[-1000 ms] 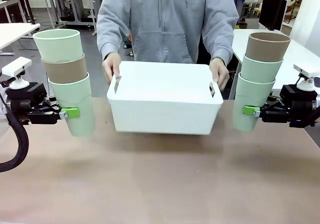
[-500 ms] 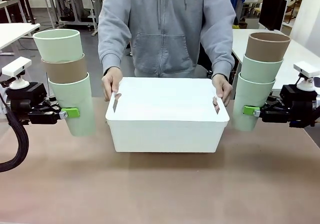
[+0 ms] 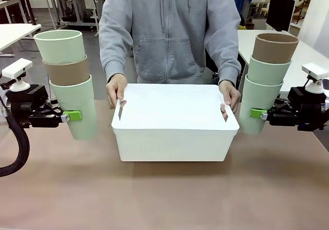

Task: Stack the cups and store them in the basket.
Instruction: Place the stack of Reusable plastic cups into the Pantry Basket.

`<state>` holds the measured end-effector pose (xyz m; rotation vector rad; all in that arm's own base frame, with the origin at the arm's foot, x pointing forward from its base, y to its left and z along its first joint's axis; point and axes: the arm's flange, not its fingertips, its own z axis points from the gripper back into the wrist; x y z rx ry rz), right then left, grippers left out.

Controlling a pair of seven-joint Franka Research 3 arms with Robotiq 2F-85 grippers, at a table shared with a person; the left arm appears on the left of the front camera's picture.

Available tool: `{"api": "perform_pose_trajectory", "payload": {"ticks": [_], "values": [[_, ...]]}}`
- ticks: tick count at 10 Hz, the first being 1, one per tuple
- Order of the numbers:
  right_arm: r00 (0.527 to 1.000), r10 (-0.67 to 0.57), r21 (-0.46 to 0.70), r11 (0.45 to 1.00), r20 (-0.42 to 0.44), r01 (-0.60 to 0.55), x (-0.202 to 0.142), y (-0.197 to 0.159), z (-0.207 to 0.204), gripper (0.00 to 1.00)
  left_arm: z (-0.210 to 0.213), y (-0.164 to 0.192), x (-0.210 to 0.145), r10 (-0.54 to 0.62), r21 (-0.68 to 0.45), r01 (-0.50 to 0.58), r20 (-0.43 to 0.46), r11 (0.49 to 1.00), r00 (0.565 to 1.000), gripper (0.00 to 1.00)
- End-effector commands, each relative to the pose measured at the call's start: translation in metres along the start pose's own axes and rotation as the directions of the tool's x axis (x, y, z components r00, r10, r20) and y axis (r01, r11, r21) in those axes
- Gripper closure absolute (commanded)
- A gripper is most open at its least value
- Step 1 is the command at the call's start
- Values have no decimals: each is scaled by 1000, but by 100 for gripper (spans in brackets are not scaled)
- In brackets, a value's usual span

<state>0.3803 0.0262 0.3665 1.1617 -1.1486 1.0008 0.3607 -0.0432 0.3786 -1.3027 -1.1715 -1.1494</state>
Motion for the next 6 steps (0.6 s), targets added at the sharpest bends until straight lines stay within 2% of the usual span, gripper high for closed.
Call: {"api": "perform_pose_trajectory", "payload": {"ticks": [1,6], "values": [[1000,14,-5,1000,8,-14,2,-1,-2,16,-1,-1,4,-11,-7,11,7,1000,1000,13],[1000,14,-5,1000,8,-14,2,-1,-2,16,-1,-1,4,-11,-7,11,7,1000,1000,13]]}}
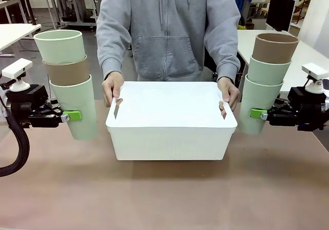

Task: Stack the cups and store them in the basket.
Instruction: Place the stack of Reusable plastic cups into the Pantry Basket.

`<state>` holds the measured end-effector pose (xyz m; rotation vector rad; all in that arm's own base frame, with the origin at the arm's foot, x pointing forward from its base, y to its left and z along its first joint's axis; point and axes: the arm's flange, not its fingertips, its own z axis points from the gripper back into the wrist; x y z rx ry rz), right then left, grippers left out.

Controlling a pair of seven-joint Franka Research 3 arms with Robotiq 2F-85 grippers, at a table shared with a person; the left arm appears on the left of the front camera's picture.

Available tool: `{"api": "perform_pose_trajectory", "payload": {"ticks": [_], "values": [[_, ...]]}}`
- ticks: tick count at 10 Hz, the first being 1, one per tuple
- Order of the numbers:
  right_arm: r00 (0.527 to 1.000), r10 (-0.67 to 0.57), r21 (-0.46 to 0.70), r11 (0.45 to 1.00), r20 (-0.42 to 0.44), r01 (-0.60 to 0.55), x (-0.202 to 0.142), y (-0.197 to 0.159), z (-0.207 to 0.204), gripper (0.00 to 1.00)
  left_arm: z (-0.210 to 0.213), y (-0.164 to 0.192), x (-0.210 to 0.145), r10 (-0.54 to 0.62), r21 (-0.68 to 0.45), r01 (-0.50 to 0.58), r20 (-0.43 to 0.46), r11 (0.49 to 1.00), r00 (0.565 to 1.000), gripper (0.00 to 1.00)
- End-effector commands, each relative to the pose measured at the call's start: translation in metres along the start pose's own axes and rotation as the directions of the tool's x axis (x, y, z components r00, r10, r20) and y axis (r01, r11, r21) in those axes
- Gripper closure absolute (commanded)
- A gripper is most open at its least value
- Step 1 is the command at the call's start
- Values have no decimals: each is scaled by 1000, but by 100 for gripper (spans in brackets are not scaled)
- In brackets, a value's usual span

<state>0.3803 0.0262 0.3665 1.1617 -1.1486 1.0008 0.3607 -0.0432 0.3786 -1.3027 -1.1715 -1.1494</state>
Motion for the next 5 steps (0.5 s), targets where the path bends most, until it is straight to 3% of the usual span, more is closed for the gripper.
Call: {"api": "perform_pose_trajectory", "payload": {"ticks": [1,5], "values": [[1000,14,-5,1000,8,-14,2,-1,-2,16,-1,-1,4,-11,-7,11,7,1000,1000,13],[1000,14,-5,1000,8,-14,2,-1,-2,16,-1,-1,4,-11,-7,11,7,1000,1000,13]]}}
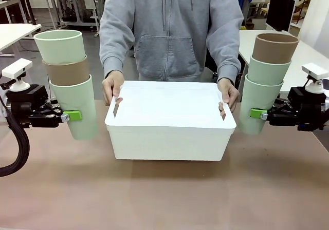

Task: Stack the cups and store them in the basket.
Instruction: Place the stack of Reusable plastic cups into the Pantry Basket.

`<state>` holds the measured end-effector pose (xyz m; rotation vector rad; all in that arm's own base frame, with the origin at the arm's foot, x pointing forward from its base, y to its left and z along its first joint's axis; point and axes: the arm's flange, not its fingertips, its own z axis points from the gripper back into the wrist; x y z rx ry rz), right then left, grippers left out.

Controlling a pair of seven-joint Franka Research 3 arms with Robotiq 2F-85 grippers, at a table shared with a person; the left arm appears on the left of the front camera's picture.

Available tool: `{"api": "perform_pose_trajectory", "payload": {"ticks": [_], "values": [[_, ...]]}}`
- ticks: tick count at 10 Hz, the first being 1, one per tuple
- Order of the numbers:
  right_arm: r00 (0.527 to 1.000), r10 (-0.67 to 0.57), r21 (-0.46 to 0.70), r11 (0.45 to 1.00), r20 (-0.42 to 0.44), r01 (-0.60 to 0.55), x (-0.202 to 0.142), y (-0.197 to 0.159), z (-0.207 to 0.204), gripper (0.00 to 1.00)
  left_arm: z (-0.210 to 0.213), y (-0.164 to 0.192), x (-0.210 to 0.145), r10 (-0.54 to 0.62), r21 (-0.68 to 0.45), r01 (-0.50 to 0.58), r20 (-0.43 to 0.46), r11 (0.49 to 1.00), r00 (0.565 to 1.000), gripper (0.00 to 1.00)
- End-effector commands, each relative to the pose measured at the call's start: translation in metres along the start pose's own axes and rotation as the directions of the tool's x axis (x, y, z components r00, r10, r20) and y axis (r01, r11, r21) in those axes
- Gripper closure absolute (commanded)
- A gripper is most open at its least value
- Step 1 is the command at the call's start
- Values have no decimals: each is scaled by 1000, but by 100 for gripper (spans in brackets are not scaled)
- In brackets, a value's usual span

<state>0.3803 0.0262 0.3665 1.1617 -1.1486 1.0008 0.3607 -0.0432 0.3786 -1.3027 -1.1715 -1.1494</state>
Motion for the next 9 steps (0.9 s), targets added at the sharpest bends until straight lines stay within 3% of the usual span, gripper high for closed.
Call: {"api": "perform_pose_trajectory", "payload": {"ticks": [1,9], "values": [[1000,14,-5,1000,8,-14,2,-1,-2,16,-1,-1,4,-11,-7,11,7,1000,1000,13],[1000,14,-5,1000,8,-14,2,-1,-2,16,0,0,0,0,0,0,0,1000,1000,13]]}}
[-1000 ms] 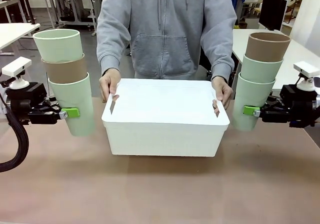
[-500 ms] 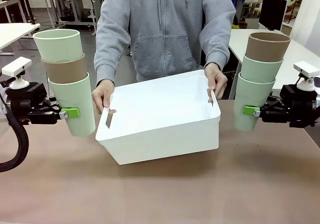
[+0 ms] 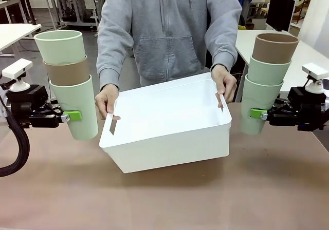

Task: Stack the cups and store them in the basket.
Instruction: Place the stack of Reusable plastic cups into the Pantry Basket.

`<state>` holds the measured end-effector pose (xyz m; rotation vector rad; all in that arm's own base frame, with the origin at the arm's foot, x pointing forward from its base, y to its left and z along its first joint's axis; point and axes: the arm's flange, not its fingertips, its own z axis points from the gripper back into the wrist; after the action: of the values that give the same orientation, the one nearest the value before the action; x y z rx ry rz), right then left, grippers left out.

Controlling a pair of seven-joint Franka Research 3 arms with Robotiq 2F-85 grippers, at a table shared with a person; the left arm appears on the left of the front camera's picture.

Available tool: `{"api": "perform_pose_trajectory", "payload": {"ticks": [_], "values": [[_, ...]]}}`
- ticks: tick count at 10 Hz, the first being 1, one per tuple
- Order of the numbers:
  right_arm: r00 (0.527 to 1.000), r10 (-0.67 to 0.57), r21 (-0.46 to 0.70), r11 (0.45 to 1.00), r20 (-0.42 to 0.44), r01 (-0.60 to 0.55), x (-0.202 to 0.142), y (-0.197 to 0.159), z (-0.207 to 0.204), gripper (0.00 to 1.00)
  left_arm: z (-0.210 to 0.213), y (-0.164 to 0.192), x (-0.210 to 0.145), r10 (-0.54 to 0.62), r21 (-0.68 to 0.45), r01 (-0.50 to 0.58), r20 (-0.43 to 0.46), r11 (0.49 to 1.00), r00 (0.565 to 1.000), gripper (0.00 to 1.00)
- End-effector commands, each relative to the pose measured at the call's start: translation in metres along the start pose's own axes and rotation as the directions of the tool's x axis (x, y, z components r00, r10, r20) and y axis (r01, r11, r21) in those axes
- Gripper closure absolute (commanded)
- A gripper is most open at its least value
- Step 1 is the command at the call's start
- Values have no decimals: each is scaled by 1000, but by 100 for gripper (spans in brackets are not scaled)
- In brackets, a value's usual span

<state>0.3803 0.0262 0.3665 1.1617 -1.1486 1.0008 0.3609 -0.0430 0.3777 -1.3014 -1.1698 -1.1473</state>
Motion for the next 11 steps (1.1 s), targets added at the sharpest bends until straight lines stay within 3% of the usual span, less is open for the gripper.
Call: {"api": "perform_pose_trajectory", "payload": {"ticks": [1,3,6,11], "values": [[1000,14,-5,1000,8,-14,2,-1,-2,16,6,5,19,1,17,-1,-17,1000,1000,13],[1000,14,-5,1000,8,-14,2,-1,-2,16,7,17,54,17,56,-12,-89,998,996,13],[1000,14,-5,1000,8,-14,2,-1,-2,16,0,41,97,47,67,-30,-274,997,960,13],[1000,14,-5,1000,8,-14,2,-1,-2,16,-109,39,135,60,63,-27,-602,998,796,13]]}}
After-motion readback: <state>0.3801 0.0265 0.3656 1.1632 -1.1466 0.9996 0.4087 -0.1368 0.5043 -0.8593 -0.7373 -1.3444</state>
